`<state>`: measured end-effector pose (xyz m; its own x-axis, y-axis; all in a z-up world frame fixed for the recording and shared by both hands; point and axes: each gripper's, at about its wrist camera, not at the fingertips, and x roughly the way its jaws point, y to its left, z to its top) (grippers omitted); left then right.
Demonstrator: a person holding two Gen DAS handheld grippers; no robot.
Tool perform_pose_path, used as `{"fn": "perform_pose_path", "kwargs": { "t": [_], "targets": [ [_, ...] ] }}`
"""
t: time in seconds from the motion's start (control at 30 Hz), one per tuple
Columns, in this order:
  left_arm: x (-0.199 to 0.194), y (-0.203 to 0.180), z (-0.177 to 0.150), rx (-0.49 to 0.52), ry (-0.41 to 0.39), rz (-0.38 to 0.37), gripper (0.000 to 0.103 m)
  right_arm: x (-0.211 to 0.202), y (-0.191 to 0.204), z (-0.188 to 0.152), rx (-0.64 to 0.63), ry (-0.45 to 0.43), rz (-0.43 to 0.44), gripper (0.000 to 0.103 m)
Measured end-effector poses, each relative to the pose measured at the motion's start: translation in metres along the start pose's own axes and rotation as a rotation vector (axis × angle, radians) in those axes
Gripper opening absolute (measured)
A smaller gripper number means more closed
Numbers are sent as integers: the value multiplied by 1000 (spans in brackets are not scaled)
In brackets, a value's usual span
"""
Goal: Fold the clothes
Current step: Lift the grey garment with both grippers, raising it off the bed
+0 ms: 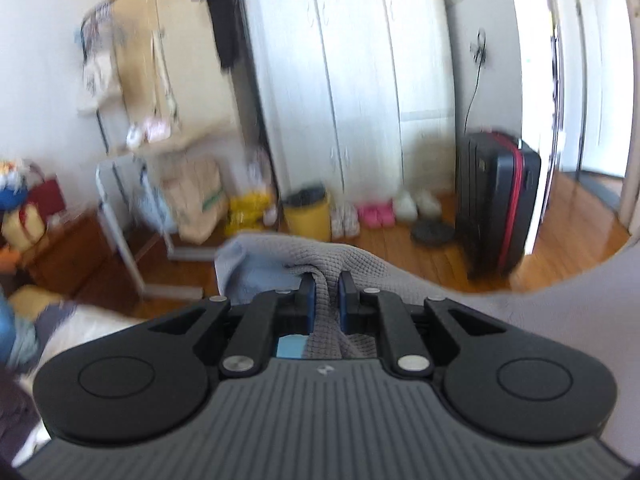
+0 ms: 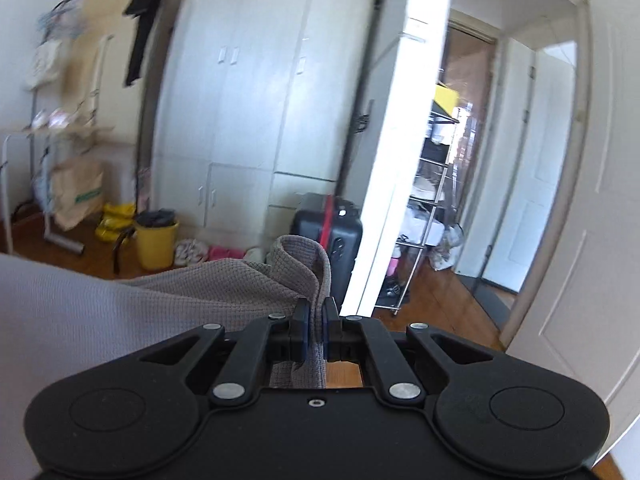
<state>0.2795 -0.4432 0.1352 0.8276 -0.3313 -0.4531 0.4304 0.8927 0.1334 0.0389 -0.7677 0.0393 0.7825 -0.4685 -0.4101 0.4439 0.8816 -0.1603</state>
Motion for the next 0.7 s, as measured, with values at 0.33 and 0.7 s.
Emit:
{"fn": "perform_pose_path", "kwargs": {
  "t": [0.33,0.7],
  "targets": [
    [52,-49,-120,85,404,-109,59,-27,3,-50,252,207,67,57],
    [-34,-23,-208,27,506,-120,68,-85,-38,-147,510,461,67,58]
  ]
}}
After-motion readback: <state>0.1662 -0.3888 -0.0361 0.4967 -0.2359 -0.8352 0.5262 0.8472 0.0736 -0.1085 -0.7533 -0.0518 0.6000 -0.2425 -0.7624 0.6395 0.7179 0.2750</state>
